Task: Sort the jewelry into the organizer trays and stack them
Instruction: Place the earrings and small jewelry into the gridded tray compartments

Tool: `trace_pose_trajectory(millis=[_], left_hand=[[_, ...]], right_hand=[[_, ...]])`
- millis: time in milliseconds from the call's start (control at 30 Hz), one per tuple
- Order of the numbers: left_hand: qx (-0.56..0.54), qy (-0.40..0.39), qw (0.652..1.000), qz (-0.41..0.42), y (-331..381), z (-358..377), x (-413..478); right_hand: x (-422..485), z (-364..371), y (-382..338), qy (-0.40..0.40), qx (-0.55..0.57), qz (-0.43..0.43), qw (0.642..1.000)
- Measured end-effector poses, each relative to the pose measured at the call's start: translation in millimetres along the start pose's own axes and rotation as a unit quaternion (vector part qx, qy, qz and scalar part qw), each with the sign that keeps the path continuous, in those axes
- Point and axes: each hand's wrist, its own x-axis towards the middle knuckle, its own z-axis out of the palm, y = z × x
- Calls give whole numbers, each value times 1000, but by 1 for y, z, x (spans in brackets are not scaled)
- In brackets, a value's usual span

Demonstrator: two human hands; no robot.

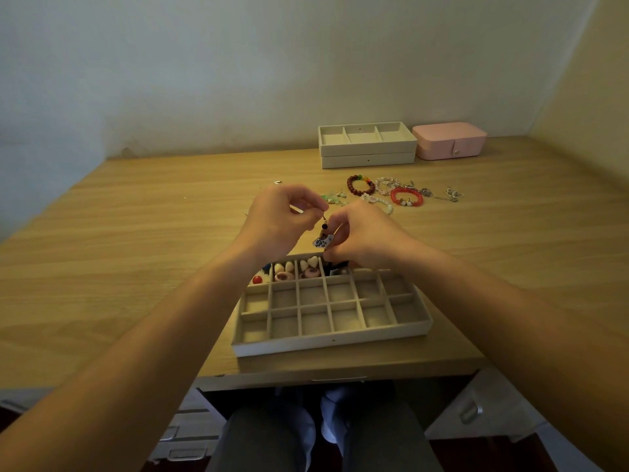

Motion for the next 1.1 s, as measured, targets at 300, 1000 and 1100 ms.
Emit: trace_pose_trajectory(millis=[300,1000,1100], left_hand=[[26,-18,999,4,-6,-1,-1],[93,-57,994,16,-10,2,-6],[86,-64,994,6,-8,3,-6]], right_hand=[[-4,-8,-2,-33,27,-11,999],[-7,-12,1,-54,-110,0,992],[-5,-11,1,-40,-110,21,993]])
